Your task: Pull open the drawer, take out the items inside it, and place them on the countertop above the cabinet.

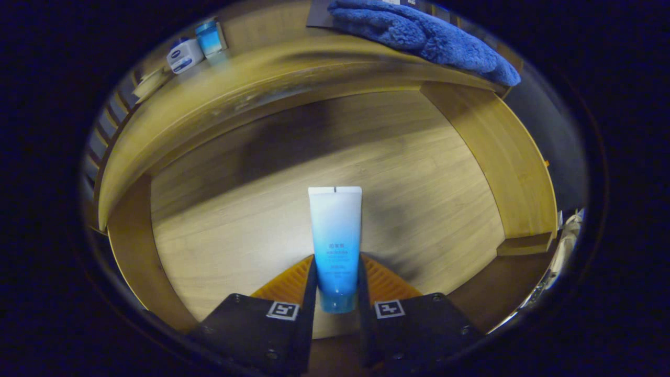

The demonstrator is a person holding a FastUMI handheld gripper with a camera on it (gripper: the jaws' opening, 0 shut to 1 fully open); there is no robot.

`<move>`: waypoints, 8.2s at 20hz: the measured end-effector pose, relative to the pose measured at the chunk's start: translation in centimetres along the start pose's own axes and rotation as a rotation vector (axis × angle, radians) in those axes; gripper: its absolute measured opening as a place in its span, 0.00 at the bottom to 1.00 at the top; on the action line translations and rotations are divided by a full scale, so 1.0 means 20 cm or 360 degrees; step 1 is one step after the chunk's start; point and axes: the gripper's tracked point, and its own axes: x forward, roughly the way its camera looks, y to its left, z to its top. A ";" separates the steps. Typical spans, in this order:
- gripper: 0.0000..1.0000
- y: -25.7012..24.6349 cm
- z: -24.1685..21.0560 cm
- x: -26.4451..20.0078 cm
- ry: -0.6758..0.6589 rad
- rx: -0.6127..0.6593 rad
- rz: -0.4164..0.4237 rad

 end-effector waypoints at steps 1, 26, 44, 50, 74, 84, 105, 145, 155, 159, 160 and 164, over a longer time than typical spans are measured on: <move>0.38 0.00 0.02 -0.02 -0.0064 0.0008 0.0012; 0.38 0.35 0.87 -0.35 -0.0600 -0.0235 0.0213; 0.83 -0.07 -0.04 -1.01 -0.1320 -0.0170 0.0268; 0.83 -0.21 -0.35 -0.96 -0.1407 -0.0102 0.0326; 0.82 -0.15 -0.44 -0.52 -0.1287 -0.0154 0.0418; 0.82 -0.01 -0.22 -0.50 -0.1318 -0.0184 0.0497; 0.82 0.15 0.15 -0.33 -0.1332 -0.0110 0.0620; 0.60 -0.02 -0.15 -0.42 -0.0988 -0.0243 0.0674; 0.60 -0.45 -0.26 -0.59 -0.1009 -0.0798 0.0485; 0.57 -0.61 -0.14 -0.69 -0.1260 -0.0782 0.0498; 0.59 -0.64 -0.10 -0.71 -0.1327 -0.0761 0.0515; 0.76 -0.78 -0.01 -0.71 -0.1461 -0.0656 0.0541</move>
